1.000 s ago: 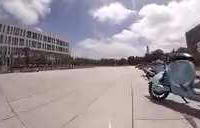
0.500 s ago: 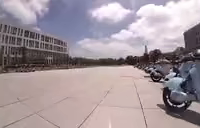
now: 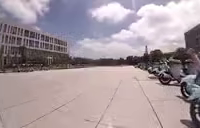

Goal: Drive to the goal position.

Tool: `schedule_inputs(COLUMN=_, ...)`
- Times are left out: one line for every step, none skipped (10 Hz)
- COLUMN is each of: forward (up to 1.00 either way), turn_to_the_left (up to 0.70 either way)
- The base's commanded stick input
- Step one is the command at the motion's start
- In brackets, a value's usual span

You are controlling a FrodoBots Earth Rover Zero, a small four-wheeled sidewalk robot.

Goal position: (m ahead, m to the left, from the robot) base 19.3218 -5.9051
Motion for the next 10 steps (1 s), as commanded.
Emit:
schedule_inputs(forward=1.00, turn_to_the_left=-0.09)
schedule_inputs(forward=1.00, turn_to_the_left=0.00)
schedule_inputs(forward=1.00, turn_to_the_left=0.00)
schedule_inputs(forward=1.00, turn_to_the_left=0.00)
schedule_inputs(forward=1.00, turn_to_the_left=-0.01)
schedule_inputs(forward=1.00, turn_to_the_left=-0.11)
schedule_inputs(forward=1.00, turn_to_the_left=-0.09)
schedule_inputs(forward=1.00, turn_to_the_left=0.00)
schedule_inputs(forward=1.00, turn_to_the_left=-0.01)
schedule_inputs(forward=1.00, turn_to_the_left=-0.08)
